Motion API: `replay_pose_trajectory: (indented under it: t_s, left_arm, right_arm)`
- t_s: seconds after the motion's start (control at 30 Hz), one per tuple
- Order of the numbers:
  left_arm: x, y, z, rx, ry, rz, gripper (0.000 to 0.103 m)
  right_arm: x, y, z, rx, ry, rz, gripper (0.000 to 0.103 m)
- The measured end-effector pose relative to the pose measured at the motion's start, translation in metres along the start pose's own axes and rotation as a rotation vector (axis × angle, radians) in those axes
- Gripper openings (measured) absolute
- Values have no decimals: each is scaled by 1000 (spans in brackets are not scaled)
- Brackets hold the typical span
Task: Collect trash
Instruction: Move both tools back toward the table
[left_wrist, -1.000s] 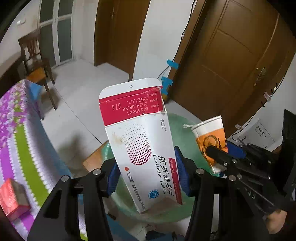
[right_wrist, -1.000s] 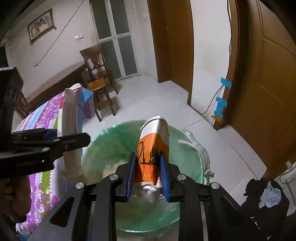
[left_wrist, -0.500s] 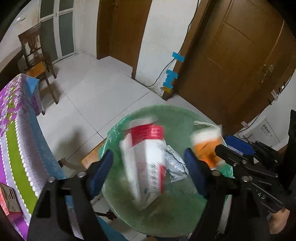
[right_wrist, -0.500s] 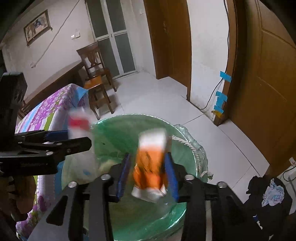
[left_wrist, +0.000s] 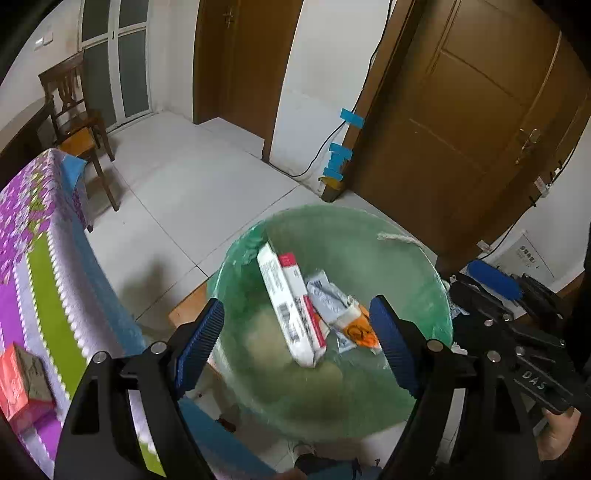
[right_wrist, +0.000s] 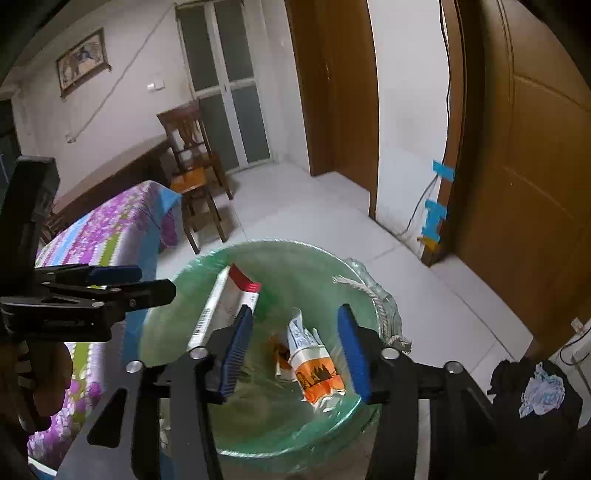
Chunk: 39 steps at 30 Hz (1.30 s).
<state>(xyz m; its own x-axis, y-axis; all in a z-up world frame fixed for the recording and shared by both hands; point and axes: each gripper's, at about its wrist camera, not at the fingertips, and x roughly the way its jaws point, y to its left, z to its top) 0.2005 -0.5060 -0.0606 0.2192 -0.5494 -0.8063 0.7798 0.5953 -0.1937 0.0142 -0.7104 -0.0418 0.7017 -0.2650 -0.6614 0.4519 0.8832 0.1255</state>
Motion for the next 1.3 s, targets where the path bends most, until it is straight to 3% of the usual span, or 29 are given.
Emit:
replay_pose_trajectory:
  t_s: [0.13, 0.37, 0.5, 0.77, 0.93, 1.07, 1.13, 1.23, 1.3]
  left_arm:
    - [-23, 8, -23, 12, -1, 7, 78]
    - [-85, 51, -75, -31, -60, 53, 77]
    - [-117, 76, -103, -69, -84, 91, 77]
    - [-204, 141, -168, -176, -180, 214, 77]
    - [-257, 185, -233, -263, -248, 422, 77]
    - [-277, 211, -278, -339, -270, 562, 77]
    - [-281, 217, -298, -372, -270, 585, 77]
    - [-272, 223, -314, -390, -234, 577, 62]
    - [-273, 225, -319, -380, -230, 603, 62]
  right_arm:
    - [-38, 23, -11, -21, -83, 29, 63]
    - [-84, 84, -34, -75, -174, 128, 72]
    - [-96, 122, -44, -101, -182, 200, 73]
    - [-104, 212, -69, -190, -137, 345, 77]
    - [-100, 254, -82, -232, -97, 408, 77]
    - [-92, 288, -91, -266, -57, 452, 77]
    - [-88, 301, -93, -281, -42, 471, 77]
    - [-79, 312, -94, -293, -26, 488, 77]
    - [-74, 316, -94, -302, -15, 495, 77]
